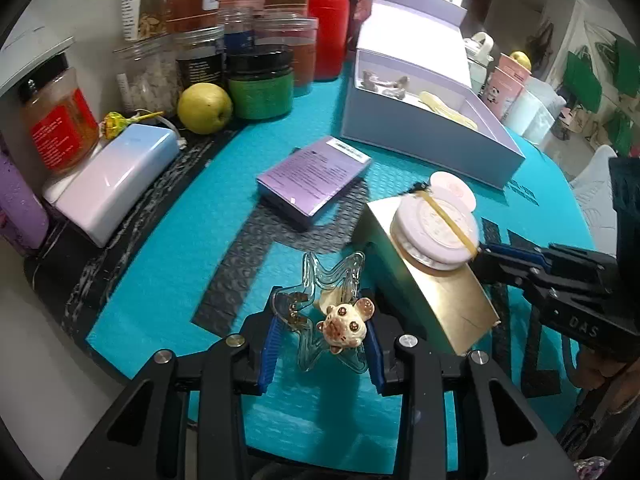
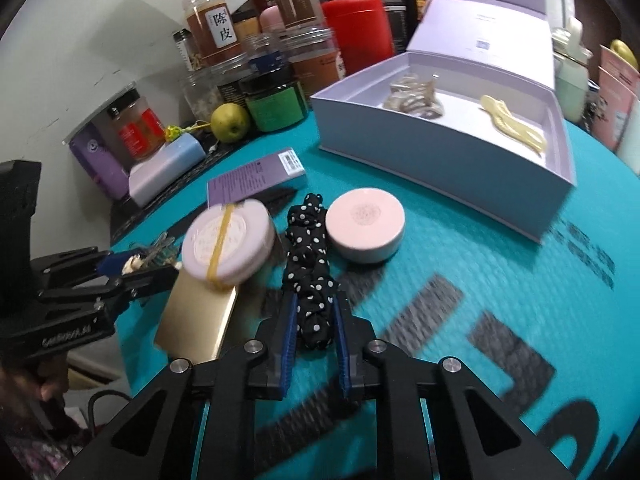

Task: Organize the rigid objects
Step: 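Grasp the black polka-dot scrunchie with the right tool while the left tool holds the star clip, then lift and carry the star clip and scrunchie toward the lavender gift box with both tools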

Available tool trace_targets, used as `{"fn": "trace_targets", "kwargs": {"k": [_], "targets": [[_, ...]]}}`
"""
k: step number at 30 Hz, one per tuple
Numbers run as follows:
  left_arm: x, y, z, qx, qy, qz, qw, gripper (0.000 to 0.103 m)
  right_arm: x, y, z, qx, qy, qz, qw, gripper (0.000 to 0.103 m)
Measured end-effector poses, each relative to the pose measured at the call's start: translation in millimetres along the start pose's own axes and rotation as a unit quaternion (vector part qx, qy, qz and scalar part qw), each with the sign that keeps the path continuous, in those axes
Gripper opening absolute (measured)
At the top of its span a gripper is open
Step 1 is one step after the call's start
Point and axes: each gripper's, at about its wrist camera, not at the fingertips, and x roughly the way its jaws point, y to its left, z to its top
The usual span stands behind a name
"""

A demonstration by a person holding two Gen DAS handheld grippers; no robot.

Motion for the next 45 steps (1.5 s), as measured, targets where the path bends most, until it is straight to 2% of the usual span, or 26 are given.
{"fn": "trace_targets", "kwargs": {"k": [11,12,14,15,16,30,32,34,39,45], "targets": [[1.2,-13.8,-8.5,0.014,0.001,-0.006,0.9999,0.035,-29.3,-16.9,-33.3,0.033,0.023,-0.02,0.999,0.018],[1.6,-13.7,-8.4,0.014,0.001,-0.006,0.9999,0.035,-29.8,-18.8,-33.0,0.036,0.021,-0.023,0.999,0.02],[1.8,-13.3,-8.1,0.014,0.001,-0.005,0.9999,0.035,-27.3,-20.7,-30.0,0.037,0.018,-0.033,0.999,0.03],[1.9,-13.3,-7.9,0.015,0.001,-0.004,0.9999,0.035,-25.8,-20.9,-29.1,0.036,0.017,-0.037,0.999,0.04],[1.9,-13.3,-7.6,0.015,0.001,-0.003,0.9999,0.035,-22.9,-20.5,-27.6,0.034,0.019,-0.041,0.998,0.041],[3.2,-5.7,-7.4,0.007,0.0,0.003,1.0,0.035,0.1,-3.8,-10.1,-0.017,0.025,-0.076,0.997,0.041],[2.9,-5.0,-7.8,0.006,-0.001,0.002,1.0,0.035,1.8,-2.8,-9.7,-0.021,0.018,-0.083,0.996,0.035],[2.5,-5.5,-8.0,0.009,-0.004,0.004,0.9999,0.035,3.1,-2.3,-8.9,-0.02,0.013,-0.093,0.995,0.022],[0.9,-6.5,-7.4,0.007,-0.008,0.001,0.9999,0.035,-0.4,-10.1,-8.3,0.01,0.009,-0.064,0.998,0.02],[-7.4,-8.7,-8.1,0.006,-0.014,0.003,0.9999,0.035,-12.0,-7.5,-11.6,0.01,0.005,-0.058,0.998,0.02]]}}
